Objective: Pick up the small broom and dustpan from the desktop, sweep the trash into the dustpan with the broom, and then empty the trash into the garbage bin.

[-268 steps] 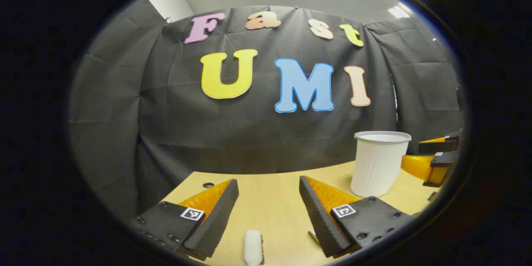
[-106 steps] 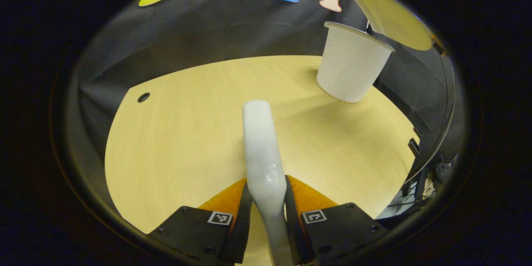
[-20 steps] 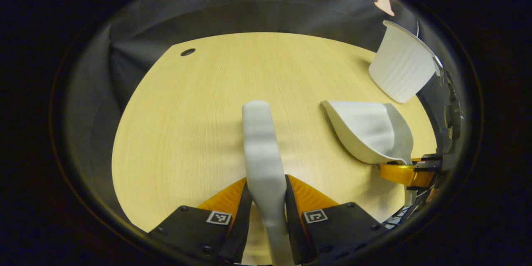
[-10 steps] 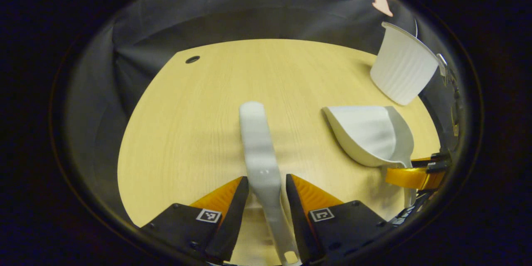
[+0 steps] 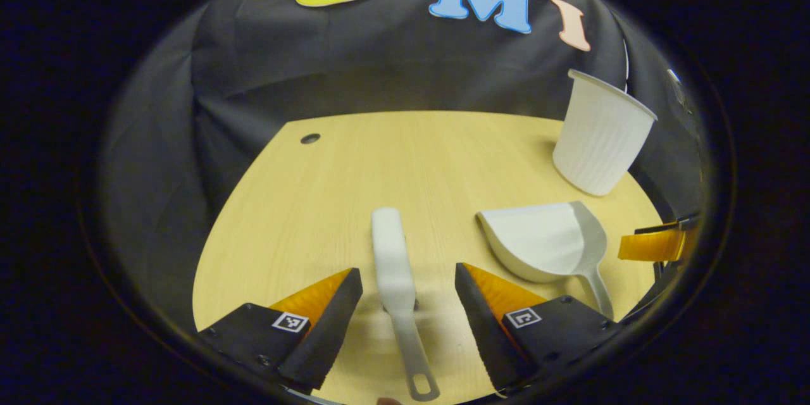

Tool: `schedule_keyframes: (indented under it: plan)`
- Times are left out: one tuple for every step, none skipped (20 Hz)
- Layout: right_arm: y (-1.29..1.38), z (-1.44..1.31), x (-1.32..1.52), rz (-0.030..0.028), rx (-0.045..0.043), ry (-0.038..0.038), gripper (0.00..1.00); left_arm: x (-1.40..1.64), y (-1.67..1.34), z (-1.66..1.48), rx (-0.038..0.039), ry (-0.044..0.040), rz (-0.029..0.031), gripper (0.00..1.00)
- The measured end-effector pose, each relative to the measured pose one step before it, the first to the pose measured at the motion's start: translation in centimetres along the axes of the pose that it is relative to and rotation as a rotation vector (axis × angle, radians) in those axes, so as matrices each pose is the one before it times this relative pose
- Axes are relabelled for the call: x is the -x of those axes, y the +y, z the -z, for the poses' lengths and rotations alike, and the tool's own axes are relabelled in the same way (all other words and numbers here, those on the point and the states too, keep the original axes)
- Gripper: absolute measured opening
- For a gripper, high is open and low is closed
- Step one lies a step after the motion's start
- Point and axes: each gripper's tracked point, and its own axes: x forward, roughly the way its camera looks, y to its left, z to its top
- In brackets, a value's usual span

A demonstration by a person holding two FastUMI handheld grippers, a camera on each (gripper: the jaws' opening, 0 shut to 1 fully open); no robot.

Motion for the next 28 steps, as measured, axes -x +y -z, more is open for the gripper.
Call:
schedule_keyframes:
  plan:
    - [-0.221, -1.556, 0.922, 0.00854, 0.02497, -0.0652, 0.99, 0.694, -0.189, -1.38, 0.0119, -0.06157, -0.00806, 0.99]
    - [-0.132, -1.563, 0.784, 0.0042, 0.03088, -0.06481, 0.99, 0.718, -0.035, -1.521, 0.01561, -0.06467, -0.01572, 0.99]
    - [-0.296, -1.492, 0.77, 0.01354, 0.03369, -0.06015, 0.99, 0.68, -0.14, -1.588, 0.02092, -0.06518, -0.01069, 0.94]
    - [-0.354, -1.318, 0.46, 0.0096, 0.03562, -0.06354, 0.99, 0.412, -0.296, -1.565, 0.0208, -0.06859, -0.00709, 0.99]
    - [-0.264, -1.433, 0.319, 0.00683, 0.03755, -0.06738, 0.99, 0.371, -0.157, -1.934, 0.01377, -0.07427, -0.00578, 0.97]
    - [-0.237, -1.343, 0.273, 0.01122, 0.03965, -0.06477, 0.99, 0.383, 0.084, -2.144, 0.00413, -0.06986, -0.01061, 0.97]
    - [-0.303, -1.349, 0.206, 0.01406, 0.03969, -0.06078, 0.99, 0.531, 0.128, -1.629, -0.00163, -0.06464, -0.00764, 0.99]
    - [-0.036, -0.994, 0.146, 0.01213, 0.03425, -0.05425, 0.98, 0.573, -0.027, -1.873, -0.00566, -0.05914, -0.00393, 0.98]
    - [0.007, -0.993, 0.367, 0.00907, 0.02629, -0.05215, 0.98, 0.557, -0.131, -1.94, -0.0075, -0.04786, 0.00242, 0.99]
    - [-0.04, -1.221, 0.372, 0.01118, 0.01706, -0.05698, 0.98, 0.478, -0.194, -1.421, -0.00928, -0.03831, 0.00346, 0.99]
    - [-0.011, -1.218, 0.24, 0.0088, 0.00884, -0.04895, 0.99, 0.276, -0.419, -1.407, -0.00857, -0.03477, 0.00492, 0.98]
    - [-0.169, -0.99, 0.147, 0.00721, 0.00236, -0.04058, 0.98, 0.363, -0.21, -1.278, -0.00842, -0.03223, 0.00679, 0.97]
    - [-0.131, -0.755, 0.334, 0.01112, 0.00051, -0.03084, 0.98, 0.08, -0.151, -0.914, -0.00895, -0.02783, 0.00453, 0.96]
    - [-0.157, -0.391, 0.127, 0.01482, -0.0047, -0.01904, 0.98, 0.381, -0.045, -0.551, -0.00787, -0.01758, 0.00479, 0.95]
    - [0.073, -0.138, 0.135, 0.01172, -0.00888, -0.00763, 0.98, 0.134, 0.039, 0.005, -0.00407, -0.00433, 0.00078, 0.94]
    - [0.067, -0.041, -0.2, 0.00684, -0.00921, -0.01003, 0.98, 0.211, 0.172, 0.019, 0.00077, -0.00019, -0.00261, 0.98]
    - [-0.049, -0.161, -0.023, 0.01104, -0.00446, -0.0095, 0.98, 0.036, 0.114, -0.007, 0.0032, 0.00135, -0.00052, 0.98]
    - [-0.158, 0.052, -0.142, 0.01444, -0.00075, -0.00316, 0.98, -0.007, 0.164, -0.079, 0.00505, 0.00566, -0.00008, 0.98]
    - [-0.297, -0.037, -0.031, 0.02019, 0.00117, 0.00159, 0.98, -0.107, 0.189, -0.197, 0.00348, -0.00067, -0.00054, 0.98]
    - [-0.277, -0.139, -0.253, 0.01242, -0.00078, 0.00006, 0.98, -0.137, 0.2, -0.209, 0.0033, -0.0009, 0.0015, 0.98]
    - [-0.198, -0.235, -0.207, 0.01295, 0.00068, -0.00472, 0.98, -0.164, 0.316, -0.108, 0.00421, -0.00047, -0.00164, 0.98]
    - [-0.47, 0.059, -0.112, 0.01871, 0.00223, 0.00131, 0.98, -0.244, 0.242, -0.005, 0.00492, 0.00439, 0.00305, 0.98]
    - [-0.411, 0.013, 0.13, 0.02115, -0.00184, -0.00019, 0.98, -0.256, 0.072, 0.027, 0.00187, 0.00964, 0.00234, 0.98]
    - [-0.366, -0.143, 0.104, 0.01683, -0.00772, -0.00571, 0.98, -0.303, -0.094, -0.016, 0.00084, 0.00793, 0.0055, 0.96]
    - [-0.267, -0.258, 0.109, 0.01397, -0.00936, -0.00761, 0.98, -0.211, -0.049, 0.038, -0.00423, 0.00601, 0.00254, 0.96]
    - [-0.173, -0.147, 0.08, 0.01383, -0.00893, -0.00152, 0.98, -0.29, 0.044, 0.048, -0.0056, 0.00061, -0.00031, 0.98]
    - [-0.382, -0.004, 0.02, 0.01901, -0.00797, -0.00146, 0.98, -0.278, -0.322, -0.126, -0.00519, 0.00127, 0.00509, 0.98]
    - [-0.475, -0.263, 0.093, 0.01946, -0.00457, -0.00761, 0.98, -0.206, -0.321, -0.017, -0.00219, 0.00092, 0.00847, 0.98]
